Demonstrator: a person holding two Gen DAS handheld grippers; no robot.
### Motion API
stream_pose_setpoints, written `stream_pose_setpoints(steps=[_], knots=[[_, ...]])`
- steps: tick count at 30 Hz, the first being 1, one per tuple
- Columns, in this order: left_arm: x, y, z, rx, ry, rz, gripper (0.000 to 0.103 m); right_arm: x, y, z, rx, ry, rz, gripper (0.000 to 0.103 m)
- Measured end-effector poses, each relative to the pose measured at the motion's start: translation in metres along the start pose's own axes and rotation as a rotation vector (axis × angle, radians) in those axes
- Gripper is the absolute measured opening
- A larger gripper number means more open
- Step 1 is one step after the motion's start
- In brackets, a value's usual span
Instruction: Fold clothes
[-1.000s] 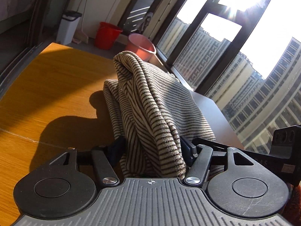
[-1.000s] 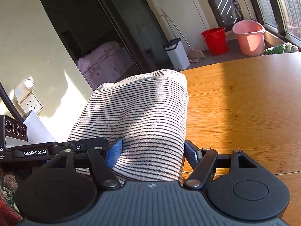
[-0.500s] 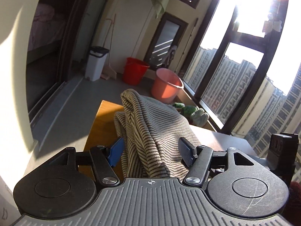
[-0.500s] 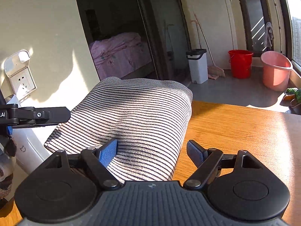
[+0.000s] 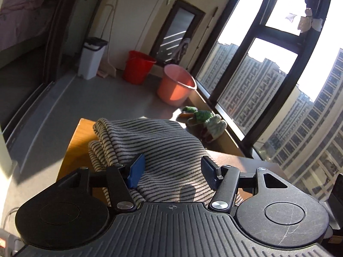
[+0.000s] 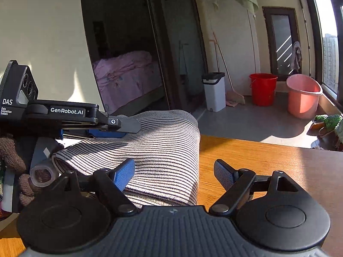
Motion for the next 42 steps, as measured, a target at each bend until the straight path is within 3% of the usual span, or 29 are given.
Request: stream_pose_setpoints(steps=[2, 6, 11, 18, 21, 23, 25, 26, 29, 34, 36, 38, 40, 42], knots=[[0.002, 0.000, 0.004, 0.002, -0.041, -0.011, 0.063, -0.019, -0.007, -0.001, -0.009, 0.056, -0.031, 0.083], [0.001, 0.003, 0.009, 0.009, -0.064, -0.008, 0.063, -0.035, -0.030, 0.016, -0.058, 0.305, 0.062, 0.089], [-0.001, 0.010, 0.015, 0.033, -0.062, 0.025, 0.063, -0.018, -0.030, 0.016, -0.082, 0.187, 0.044, 0.092], [0.006, 0.010, 0.014, 0.029, -0.087, -0.006, 0.064, -0.012, -0.031, 0.019, -0.101, 0.147, 0.057, 0.100], [0.011, 0.013, 0.016, 0.038, -0.115, -0.039, 0.064, -0.008, -0.024, 0.021, -0.107, 0.072, 0.056, 0.101], [0.015, 0.022, 0.014, 0.049, -0.092, -0.061, 0.064, -0.003, -0.011, 0.023, -0.097, 0.016, 0.041, 0.101], [0.020, 0.038, 0.011, 0.077, -0.042, -0.033, 0.070, 0.002, 0.004, 0.022, -0.065, 0.000, 0.057, 0.101], [0.022, 0.047, 0.010, 0.092, -0.016, -0.016, 0.070, 0.007, 0.012, 0.017, -0.041, 0.001, 0.074, 0.097], [0.023, 0.054, 0.018, 0.105, 0.019, 0.010, 0.064, 0.023, 0.021, -0.008, -0.010, -0.048, 0.085, 0.063], [0.013, 0.044, 0.036, 0.121, 0.013, -0.018, 0.056, 0.041, -0.006, -0.041, -0.015, -0.083, 0.101, 0.048], [0.009, 0.044, 0.036, 0.127, 0.027, -0.008, 0.054, 0.041, -0.024, -0.052, -0.023, -0.113, 0.081, 0.039], [0.004, 0.045, 0.036, 0.127, 0.037, -0.006, 0.049, 0.036, -0.047, -0.062, -0.030, -0.142, 0.036, 0.038], [0.002, 0.046, 0.038, 0.130, 0.036, -0.004, 0.049, 0.032, -0.078, -0.060, -0.096, -0.165, 0.004, 0.038], [0.003, 0.046, 0.039, 0.130, 0.025, -0.009, 0.049, 0.030, -0.111, -0.041, -0.199, -0.140, 0.028, 0.038]])
Point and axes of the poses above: each gripper's, at about its wrist camera, not at the fingertips, and y roughly against the way its jaws point, x to its right, z to its underside, the point moved 8 cm from there along -y, roughly the way its jaws point, and after that the axes turned 6 degrees about x, right-handed, at the moved point
